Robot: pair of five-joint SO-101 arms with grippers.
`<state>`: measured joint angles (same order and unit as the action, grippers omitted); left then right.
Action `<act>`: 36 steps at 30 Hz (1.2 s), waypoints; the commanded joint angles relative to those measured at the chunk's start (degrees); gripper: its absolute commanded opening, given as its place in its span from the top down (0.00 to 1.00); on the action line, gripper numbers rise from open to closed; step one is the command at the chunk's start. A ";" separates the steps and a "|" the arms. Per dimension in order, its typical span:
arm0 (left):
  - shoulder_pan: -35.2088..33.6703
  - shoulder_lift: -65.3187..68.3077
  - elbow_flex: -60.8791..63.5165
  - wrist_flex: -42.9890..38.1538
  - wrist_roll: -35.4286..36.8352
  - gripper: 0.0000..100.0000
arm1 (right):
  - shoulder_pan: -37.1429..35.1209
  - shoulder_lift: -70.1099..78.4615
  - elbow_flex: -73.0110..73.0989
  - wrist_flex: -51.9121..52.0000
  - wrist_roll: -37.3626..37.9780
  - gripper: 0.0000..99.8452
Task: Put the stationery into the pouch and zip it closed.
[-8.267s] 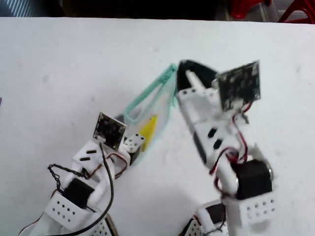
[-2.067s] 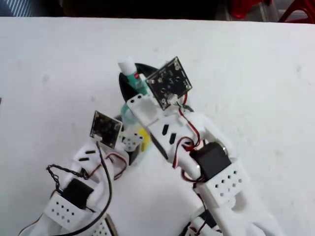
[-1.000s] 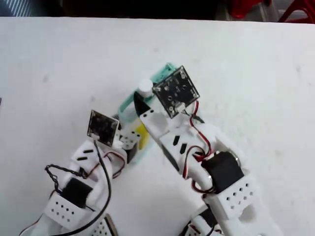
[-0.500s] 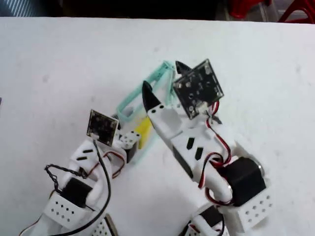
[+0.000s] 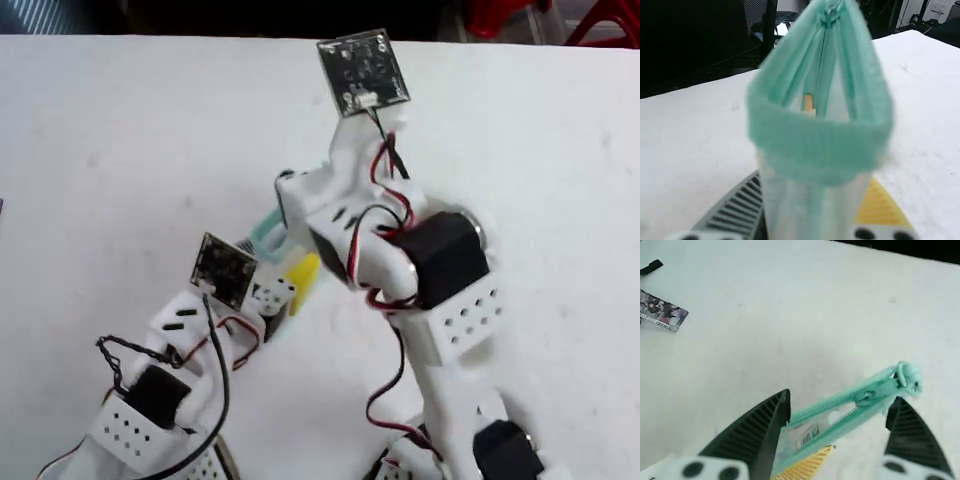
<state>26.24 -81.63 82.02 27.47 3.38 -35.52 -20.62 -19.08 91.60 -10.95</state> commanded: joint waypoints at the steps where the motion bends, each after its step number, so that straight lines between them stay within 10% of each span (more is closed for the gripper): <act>1: 1.10 0.57 -2.81 0.44 -0.44 0.82 | 1.27 1.80 -6.24 5.23 -3.60 0.66; 11: 1.10 0.57 -2.73 0.44 -0.53 0.82 | 0.48 9.80 -7.30 6.46 -5.36 0.65; 15: 1.19 0.57 -2.90 0.62 -0.62 0.82 | 1.01 10.51 -7.21 6.46 -5.01 0.92; 20: 1.10 0.57 -5.89 3.96 -0.26 0.80 | 3.91 10.07 -7.30 6.55 8.18 0.97; 29: 1.10 0.57 -27.34 33.32 6.59 0.73 | 9.19 9.98 -7.74 4.44 33.85 0.98; 36: -3.65 0.57 -28.75 34.02 6.59 0.72 | 9.27 9.98 -16.70 6.73 54.15 0.98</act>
<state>25.54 -81.27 55.82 62.46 9.36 -26.73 -9.80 -29.63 97.14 37.93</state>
